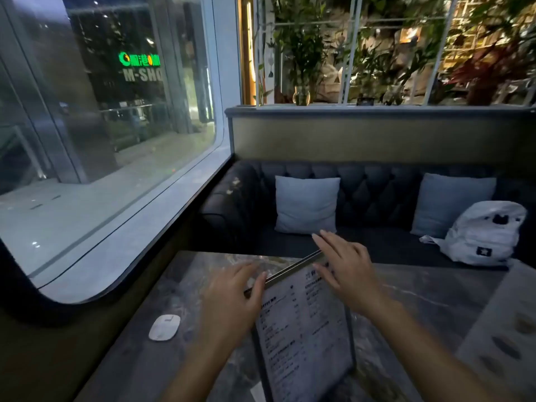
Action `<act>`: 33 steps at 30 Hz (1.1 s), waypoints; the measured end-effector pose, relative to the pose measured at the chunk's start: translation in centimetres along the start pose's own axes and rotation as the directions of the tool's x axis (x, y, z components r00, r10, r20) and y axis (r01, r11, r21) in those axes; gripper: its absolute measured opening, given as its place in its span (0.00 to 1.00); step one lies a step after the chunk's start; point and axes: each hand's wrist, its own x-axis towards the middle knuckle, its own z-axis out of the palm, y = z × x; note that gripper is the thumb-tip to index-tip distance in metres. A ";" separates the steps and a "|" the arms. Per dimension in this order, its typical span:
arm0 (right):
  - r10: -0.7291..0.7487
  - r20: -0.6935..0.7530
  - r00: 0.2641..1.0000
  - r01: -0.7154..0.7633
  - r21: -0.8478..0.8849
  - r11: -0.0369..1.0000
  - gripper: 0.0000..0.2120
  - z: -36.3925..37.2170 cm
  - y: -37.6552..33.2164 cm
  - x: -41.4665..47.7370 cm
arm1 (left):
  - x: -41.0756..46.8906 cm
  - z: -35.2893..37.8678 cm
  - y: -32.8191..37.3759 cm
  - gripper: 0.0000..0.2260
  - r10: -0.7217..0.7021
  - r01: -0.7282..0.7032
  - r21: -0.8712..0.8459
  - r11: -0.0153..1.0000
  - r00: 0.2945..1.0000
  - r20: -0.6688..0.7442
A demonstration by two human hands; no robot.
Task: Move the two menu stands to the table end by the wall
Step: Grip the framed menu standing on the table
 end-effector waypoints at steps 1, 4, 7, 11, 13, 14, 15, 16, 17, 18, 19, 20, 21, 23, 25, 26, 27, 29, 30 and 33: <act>-0.005 -0.015 1.000 0.005 0.018 1.000 0.22 0.4 0.2 0.0 | 0.0 0.1 -0.2 0.09 -0.022 0.023 -0.034 0.999 1.000 0.009; 0.016 -0.002 1.000 -0.016 0.010 1.000 0.18 0.9 0.4 -0.2 | 0.1 -0.2 -0.3 0.10 -0.030 0.034 -0.049 0.998 0.997 0.073; 0.006 -0.002 1.000 -0.006 0.022 1.000 0.18 1.3 0.6 -0.1 | 0.1 -0.3 -0.6 0.08 -0.001 0.008 -0.072 0.997 0.995 0.105; 0.000 -0.004 1.000 0.000 0.044 0.999 0.18 1.0 0.8 0.2 | 0.0 -0.5 -1.1 0.07 0.043 -0.031 -0.078 0.996 0.986 0.159; 0.000 0.003 1.000 0.000 0.064 0.998 0.18 1.0 0.8 0.3 | -0.1 -0.6 -1.3 0.07 0.045 -0.031 -0.094 0.995 0.987 0.154; -0.001 0.007 1.000 0.000 0.073 0.997 0.18 1.0 0.9 0.3 | -0.1 -0.7 -1.4 0.07 0.045 -0.030 -0.099 0.995 0.987 0.151; -0.002 0.011 1.000 0.001 0.083 0.997 0.18 1.0 0.9 0.3 | 0.0 -0.6 -1.5 0.07 0.045 -0.030 -0.101 0.994 0.988 0.151; -0.001 0.011 1.000 0.000 0.096 0.995 0.18 1.0 0.9 0.3 | 0.0 -0.6 -1.5 0.07 0.045 -0.030 -0.106 0.994 0.988 0.150; 0.004 0.016 1.000 -0.005 0.107 0.994 0.18 0.9 0.9 0.3 | 0.0 -0.6 -1.6 0.06 0.045 -0.029 -0.108 0.994 0.988 0.146; 0.007 0.008 1.000 -0.008 0.112 0.994 0.18 0.9 0.8 0.2 | -0.1 -0.5 -1.6 0.06 0.042 -0.026 -0.108 0.994 0.989 0.144; 0.010 0.002 1.000 -0.010 0.116 0.993 0.18 0.9 0.8 0.2 | -0.1 -0.5 -1.7 0.06 0.039 -0.025 -0.102 0.994 0.989 0.142; 0.010 -0.004 1.000 -0.009 0.118 0.993 0.18 1.0 0.7 0.2 | -0.1 -0.4 -1.7 0.06 0.039 -0.025 -0.098 0.995 0.989 0.143; 0.009 -0.007 1.000 -0.008 0.118 0.993 0.18 1.0 0.7 0.2 | -0.1 -0.4 -1.8 0.06 0.038 -0.025 -0.092 0.995 0.990 0.139; 0.016 -0.021 1.000 -0.013 0.112 0.994 0.18 1.0 0.5 0.1 | 0.1 -0.3 -2.0 0.06 0.034 -0.024 -0.080 0.996 0.991 0.127; 0.030 -0.042 0.999 -0.025 0.102 0.994 0.18 1.0 0.5 -0.1 | 0.4 -0.2 -2.1 0.08 0.020 -0.012 -0.067 0.998 0.991 0.129; 0.033 -0.050 0.998 -0.028 0.093 0.995 0.18 0.9 0.6 -0.2 | 0.6 -0.1 -2.2 0.08 0.012 -0.003 -0.061 0.998 0.991 0.133; 0.033 -0.057 0.998 -0.029 0.083 0.996 0.18 0.9 0.6 -0.3 | 0.8 -0.1 -2.2 0.08 0.003 0.005 -0.055 0.998 0.991 0.135; 0.031 -0.077 0.997 -0.026 0.065 0.998 0.17 0.8 0.6 -0.5 | 1.2 0.1 -2.4 0.08 -0.017 0.023 -0.044 0.999 0.991 0.129; 0.028 -0.092 0.995 -0.022 0.058 0.998 0.17 0.8 0.7 -0.5 | 1.4 0.2 -2.5 0.08 -0.027 0.032 -0.040 0.999 0.992 0.123; 0.016 -0.150 0.989 -0.009 0.047 0.999 0.15 0.7 0.9 -0.8 | 2.2 0.4 -2.8 0.08 -0.041 0.043 -0.015 0.999 0.992 0.117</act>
